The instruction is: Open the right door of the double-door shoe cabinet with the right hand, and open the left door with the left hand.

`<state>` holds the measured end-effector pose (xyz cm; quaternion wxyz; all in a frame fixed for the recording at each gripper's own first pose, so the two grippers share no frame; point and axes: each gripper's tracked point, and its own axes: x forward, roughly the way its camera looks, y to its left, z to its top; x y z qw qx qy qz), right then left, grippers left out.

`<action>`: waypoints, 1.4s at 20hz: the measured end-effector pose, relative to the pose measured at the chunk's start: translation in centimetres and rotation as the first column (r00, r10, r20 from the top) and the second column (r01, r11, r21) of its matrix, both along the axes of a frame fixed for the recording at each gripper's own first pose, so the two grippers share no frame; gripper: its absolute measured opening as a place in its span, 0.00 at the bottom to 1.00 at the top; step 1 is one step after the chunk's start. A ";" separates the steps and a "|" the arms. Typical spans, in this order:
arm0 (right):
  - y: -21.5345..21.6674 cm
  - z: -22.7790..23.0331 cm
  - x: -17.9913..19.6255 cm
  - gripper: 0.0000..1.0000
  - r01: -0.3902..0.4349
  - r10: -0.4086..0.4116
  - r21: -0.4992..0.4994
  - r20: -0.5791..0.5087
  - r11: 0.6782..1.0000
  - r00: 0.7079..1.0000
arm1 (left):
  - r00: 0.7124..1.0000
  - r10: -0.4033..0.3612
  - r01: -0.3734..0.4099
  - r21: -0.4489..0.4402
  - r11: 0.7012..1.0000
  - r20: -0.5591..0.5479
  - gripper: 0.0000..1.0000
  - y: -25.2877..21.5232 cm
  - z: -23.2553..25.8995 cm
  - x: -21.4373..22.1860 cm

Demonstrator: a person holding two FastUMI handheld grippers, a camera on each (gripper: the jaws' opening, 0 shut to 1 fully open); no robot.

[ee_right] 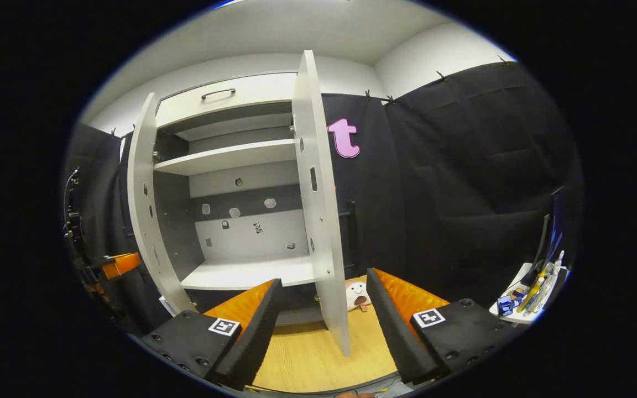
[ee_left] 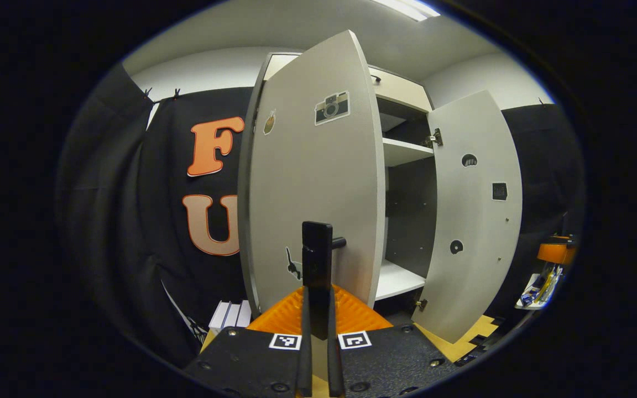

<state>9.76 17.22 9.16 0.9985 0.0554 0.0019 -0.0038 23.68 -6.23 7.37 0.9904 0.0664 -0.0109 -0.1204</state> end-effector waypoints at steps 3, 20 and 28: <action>0.9 -0.2 0.2 0.98 -0.019 0.019 -0.004 -0.006 1.000 1.000 | 1.000 0.008 -0.009 -0.038 0.999 -0.008 0.09 0.2 0.0 -0.4; 4.4 -0.7 1.9 0.98 -0.088 0.087 -0.029 -0.014 0.996 0.996 | 0.971 0.235 -0.236 0.019 0.972 0.049 0.00 6.9 0.8 -0.4; 6.0 -0.4 2.4 0.98 -0.130 0.130 -0.027 -0.008 0.991 0.991 | 0.969 0.248 -0.248 -0.068 0.966 -0.004 0.02 10.3 -0.8 -0.8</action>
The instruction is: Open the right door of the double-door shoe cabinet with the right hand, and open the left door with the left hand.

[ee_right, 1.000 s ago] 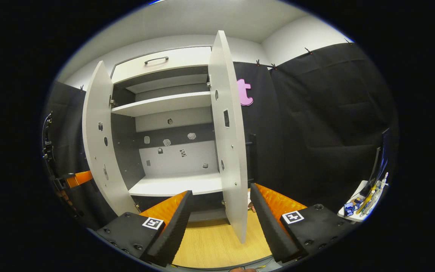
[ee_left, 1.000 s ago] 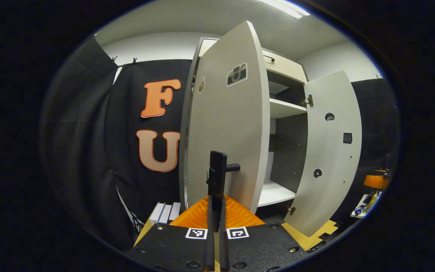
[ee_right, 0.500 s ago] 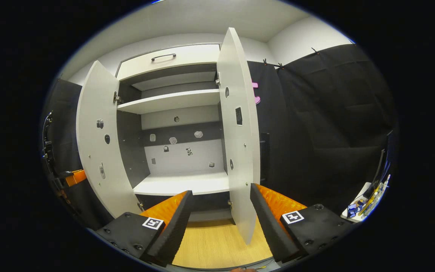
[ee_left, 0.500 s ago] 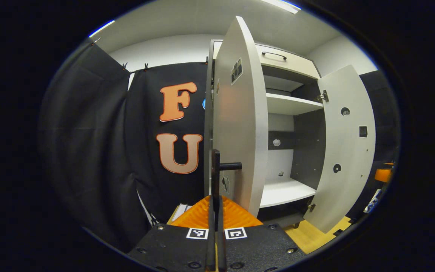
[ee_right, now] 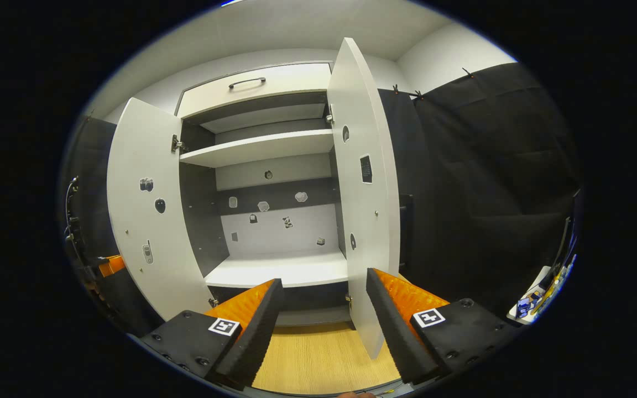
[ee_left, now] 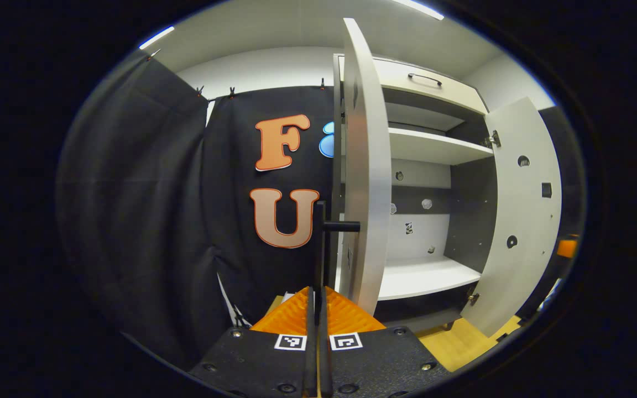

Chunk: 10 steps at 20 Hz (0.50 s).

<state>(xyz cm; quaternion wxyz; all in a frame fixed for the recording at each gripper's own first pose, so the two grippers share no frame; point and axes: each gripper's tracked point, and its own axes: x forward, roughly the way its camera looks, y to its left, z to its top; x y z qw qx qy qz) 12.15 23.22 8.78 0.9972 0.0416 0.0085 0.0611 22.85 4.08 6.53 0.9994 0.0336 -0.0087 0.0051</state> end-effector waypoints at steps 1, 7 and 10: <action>0.3 0.1 0.1 0.98 -0.003 0.003 -0.005 0.003 1.000 1.000 | 1.000 -0.006 0.006 -0.011 1.000 -0.001 0.02 0.2 -0.1 -0.2; 1.6 0.2 0.5 0.98 -0.038 0.038 -0.007 0.002 0.999 0.999 | 1.000 -0.001 0.001 0.000 1.000 -0.002 0.00 0.1 0.6 -2.7; 1.8 0.0 0.6 0.98 -0.043 0.043 -0.013 -0.004 0.999 0.999 | 0.998 0.068 -0.067 0.052 0.996 -0.010 0.00 0.7 1.0 -3.9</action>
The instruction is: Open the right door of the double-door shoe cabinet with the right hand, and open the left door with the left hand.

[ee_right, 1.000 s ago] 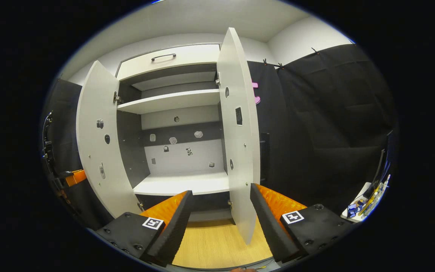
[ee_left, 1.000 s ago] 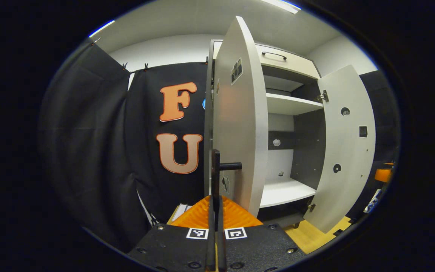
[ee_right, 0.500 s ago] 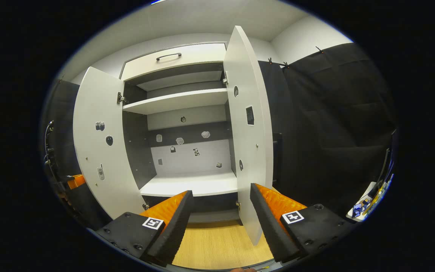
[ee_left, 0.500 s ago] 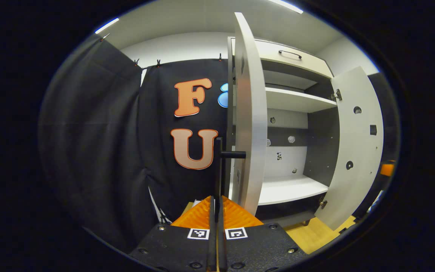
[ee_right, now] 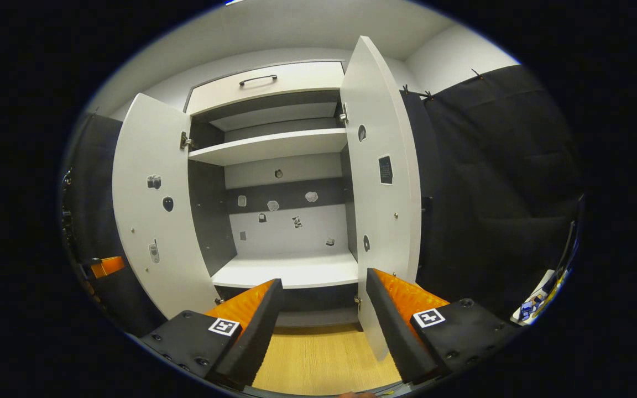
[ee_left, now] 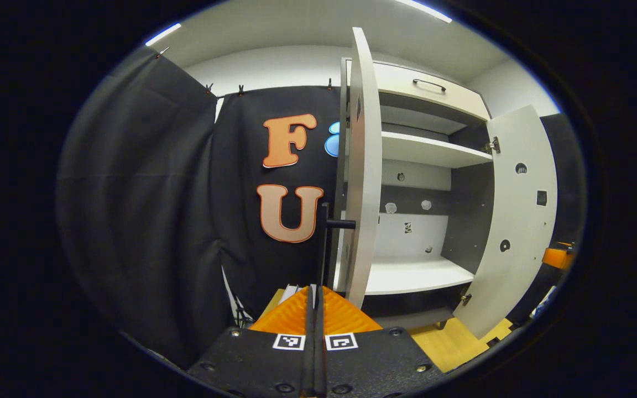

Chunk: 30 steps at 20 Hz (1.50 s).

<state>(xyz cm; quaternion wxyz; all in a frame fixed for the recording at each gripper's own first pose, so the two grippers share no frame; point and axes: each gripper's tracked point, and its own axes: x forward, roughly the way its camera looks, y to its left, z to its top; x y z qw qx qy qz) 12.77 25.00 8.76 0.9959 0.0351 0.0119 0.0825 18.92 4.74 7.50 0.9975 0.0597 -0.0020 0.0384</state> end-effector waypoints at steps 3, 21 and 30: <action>-0.6 0.0 0.0 0.88 0.006 -0.005 -0.023 0.006 1.000 1.000 | 0.998 0.050 -0.051 0.038 0.998 0.023 0.02 0.0 1.1 -1.7; -1.3 1.3 -0.7 0.89 0.009 -0.004 -0.091 0.061 0.996 0.998 | 0.998 0.011 -0.012 0.007 1.000 0.063 0.82 -4.0 2.4 -5.9; -1.2 1.0 -0.9 0.98 0.009 -0.004 -0.092 0.054 0.996 0.999 | 0.997 -0.009 0.009 0.006 1.000 0.081 0.93 -4.8 2.9 -6.1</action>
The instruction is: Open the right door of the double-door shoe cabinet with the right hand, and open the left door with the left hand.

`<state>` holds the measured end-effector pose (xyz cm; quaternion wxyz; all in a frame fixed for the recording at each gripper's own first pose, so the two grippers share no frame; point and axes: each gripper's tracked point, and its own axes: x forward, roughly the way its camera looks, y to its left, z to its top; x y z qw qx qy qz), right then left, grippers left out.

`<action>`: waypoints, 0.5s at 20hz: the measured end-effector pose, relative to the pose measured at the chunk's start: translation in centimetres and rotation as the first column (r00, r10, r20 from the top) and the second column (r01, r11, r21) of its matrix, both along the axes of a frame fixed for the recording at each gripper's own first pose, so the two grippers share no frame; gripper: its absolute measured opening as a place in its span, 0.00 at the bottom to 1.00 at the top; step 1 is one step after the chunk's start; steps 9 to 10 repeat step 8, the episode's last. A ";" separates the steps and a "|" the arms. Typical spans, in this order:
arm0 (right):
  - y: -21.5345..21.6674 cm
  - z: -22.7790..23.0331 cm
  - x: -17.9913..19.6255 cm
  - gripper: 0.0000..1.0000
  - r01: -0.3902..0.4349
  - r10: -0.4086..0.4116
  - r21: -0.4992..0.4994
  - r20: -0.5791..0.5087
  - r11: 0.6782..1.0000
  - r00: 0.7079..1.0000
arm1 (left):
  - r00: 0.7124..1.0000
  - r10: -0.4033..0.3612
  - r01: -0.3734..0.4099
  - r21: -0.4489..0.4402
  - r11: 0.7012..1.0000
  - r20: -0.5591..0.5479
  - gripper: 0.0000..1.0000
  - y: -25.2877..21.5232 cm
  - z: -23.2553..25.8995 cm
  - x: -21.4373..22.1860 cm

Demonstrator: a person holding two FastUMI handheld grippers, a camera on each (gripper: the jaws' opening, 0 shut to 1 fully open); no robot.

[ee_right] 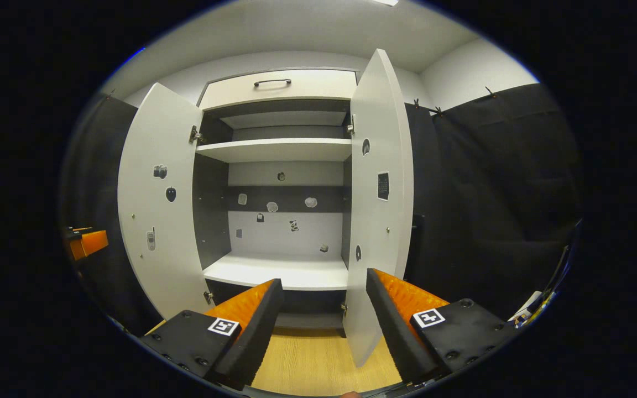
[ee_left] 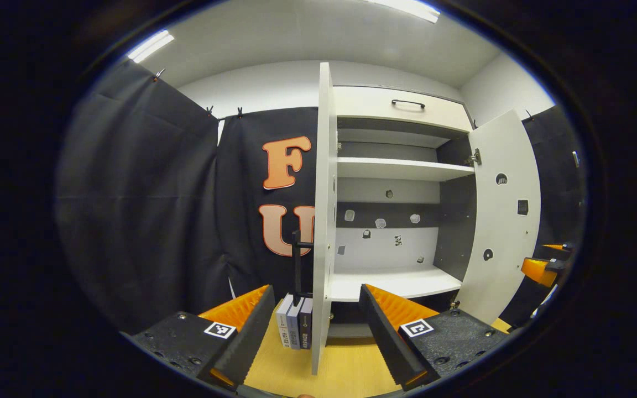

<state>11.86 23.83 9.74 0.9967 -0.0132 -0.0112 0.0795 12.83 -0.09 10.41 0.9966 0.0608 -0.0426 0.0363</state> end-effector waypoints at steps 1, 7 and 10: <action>0.0 0.0 -0.1 0.98 0.000 0.000 0.002 0.001 1.000 1.000 | 1.000 -0.005 0.005 -0.001 1.000 0.000 0.93 -0.1 0.0 -0.1; 0.1 -0.2 -0.3 0.89 0.006 -0.006 0.006 -0.003 1.000 1.000 | 1.000 -0.030 0.030 0.011 0.999 0.001 0.93 -0.7 0.1 -0.1; 0.1 -0.2 -0.3 0.89 0.005 -0.005 0.006 -0.004 1.000 1.000 | 0.999 -0.035 0.035 0.010 0.999 0.001 0.93 -0.9 0.0 0.0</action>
